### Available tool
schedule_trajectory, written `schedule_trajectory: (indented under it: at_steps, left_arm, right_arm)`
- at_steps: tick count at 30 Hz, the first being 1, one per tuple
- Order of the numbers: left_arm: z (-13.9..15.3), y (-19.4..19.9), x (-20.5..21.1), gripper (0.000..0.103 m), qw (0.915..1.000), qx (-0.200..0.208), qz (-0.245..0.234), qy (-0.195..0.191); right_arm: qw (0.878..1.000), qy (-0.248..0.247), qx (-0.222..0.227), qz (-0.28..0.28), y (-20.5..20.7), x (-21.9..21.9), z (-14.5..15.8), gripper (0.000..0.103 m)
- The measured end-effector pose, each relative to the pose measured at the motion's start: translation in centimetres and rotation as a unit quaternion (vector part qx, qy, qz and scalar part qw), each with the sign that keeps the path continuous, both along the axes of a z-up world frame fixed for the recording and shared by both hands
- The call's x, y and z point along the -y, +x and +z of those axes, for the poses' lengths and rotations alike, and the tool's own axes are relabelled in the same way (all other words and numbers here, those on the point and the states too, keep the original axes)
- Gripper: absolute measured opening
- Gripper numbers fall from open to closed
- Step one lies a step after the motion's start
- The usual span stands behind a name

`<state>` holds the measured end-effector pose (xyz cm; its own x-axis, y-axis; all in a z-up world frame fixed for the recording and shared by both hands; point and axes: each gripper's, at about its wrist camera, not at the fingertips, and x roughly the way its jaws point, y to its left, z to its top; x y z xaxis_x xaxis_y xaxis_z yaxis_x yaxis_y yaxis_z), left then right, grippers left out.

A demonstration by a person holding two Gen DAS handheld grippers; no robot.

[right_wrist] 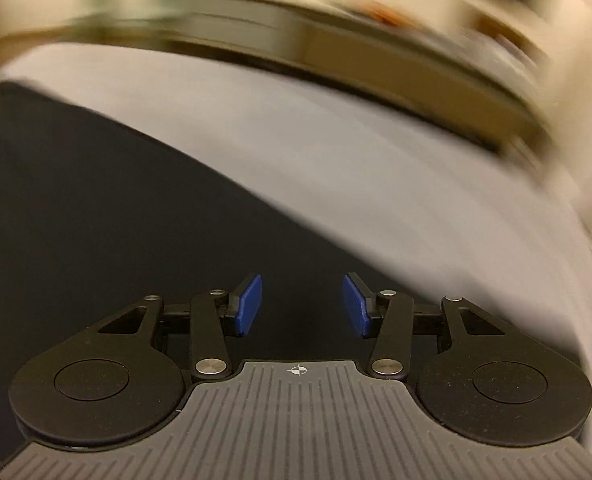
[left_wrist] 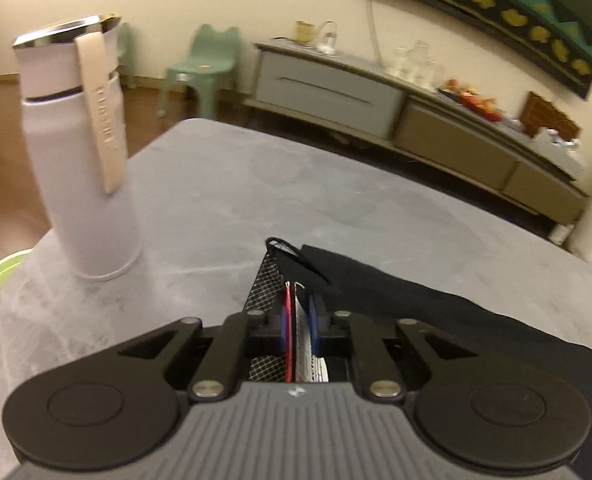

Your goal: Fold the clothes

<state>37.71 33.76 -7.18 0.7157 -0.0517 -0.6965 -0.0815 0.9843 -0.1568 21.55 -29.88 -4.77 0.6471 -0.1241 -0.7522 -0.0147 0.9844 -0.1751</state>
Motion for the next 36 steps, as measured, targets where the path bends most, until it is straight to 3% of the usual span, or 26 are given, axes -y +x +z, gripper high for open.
schedule_trajectory:
  at_steps: [2,4,7,11,17,19,21,22,24,27,29,31,32,33,34,36]
  left_arm:
    - [0.5,-0.8,0.6,0.022,0.9999,-0.005,0.005,0.011]
    - [1.7,-2.4,0.7,0.039,0.9995,0.004,0.025,0.021]
    - [3.4,-4.8,1.5,0.055,0.9968,0.027,0.063,0.041]
    - [4.1,-6.8,3.9,0.055,0.9963,0.028,0.064,0.049]
    - [2.7,-7.6,8.7,0.055,0.9978,0.004,0.012,0.065]
    - [2.2,-7.6,10.1,0.055,0.9979,-0.002,-0.003,0.065]
    - [1.7,-7.5,11.3,0.055,0.998,-0.005,-0.014,0.062]
    - [1.5,-7.4,11.7,0.055,0.9979,-0.007,-0.017,0.063]
    - [1.2,-7.5,12.6,0.055,0.9978,-0.008,-0.019,0.063]
    - [0.3,-7.4,12.9,0.054,0.9967,-0.023,-0.01,0.077]
    - [-0.4,-7.5,12.9,0.054,0.9946,-0.038,-0.003,0.096]
    - [-0.8,-7.9,12.6,0.054,0.9937,-0.046,0.002,0.102]
    - [-0.5,-8.5,12.4,0.054,0.9946,-0.045,0.0,0.094]
    - [-0.2,-9.2,12.1,0.053,0.9957,-0.042,-0.002,0.083]
    - [0.2,-10.0,11.9,0.054,0.9965,-0.036,-0.01,0.075]
    - [0.7,-11.7,11.4,0.055,0.9974,-0.026,-0.025,0.062]
  right_arm:
    - [0.996,-0.001,-0.005,-0.087,-3.6,7.0,-0.5,0.051]
    - [0.988,0.001,-0.005,-0.153,-6.3,12.7,-1.0,0.052]
    - [0.988,0.024,0.017,-0.148,-5.4,15.1,-1.1,0.054]
    - [0.987,0.055,0.046,-0.142,-4.3,18.4,-1.4,0.064]
    - [0.991,0.049,0.063,-0.11,-1.6,19.6,-1.7,0.061]
    - [0.993,0.037,0.066,-0.095,-1.0,19.4,-1.7,0.054]
    - [0.994,0.025,0.069,-0.08,-0.3,19.2,-1.7,0.016]
    - [0.995,0.019,0.07,-0.072,0.0,19.2,-1.7,0.008]
    - [0.996,0.008,0.073,-0.057,0.7,19.0,-1.7,0.005]
    - [0.991,-0.01,0.096,-0.097,0.7,19.6,-1.1,0.005]
    - [0.991,-0.032,0.067,-0.113,1.3,19.9,-2.2,0.007]
    - [0.99,-0.039,0.058,-0.126,0.8,20.1,-2.4,0.021]
    - [0.987,-0.03,0.075,-0.137,-0.4,20.2,-1.5,0.035]
    - [0.985,-0.018,0.095,-0.144,-1.8,20.3,-0.5,0.041]
    - [0.983,-0.002,0.115,-0.144,-3.5,20.2,0.6,0.041]
    - [0.988,0.022,0.111,-0.11,-6.5,19.0,1.1,0.041]
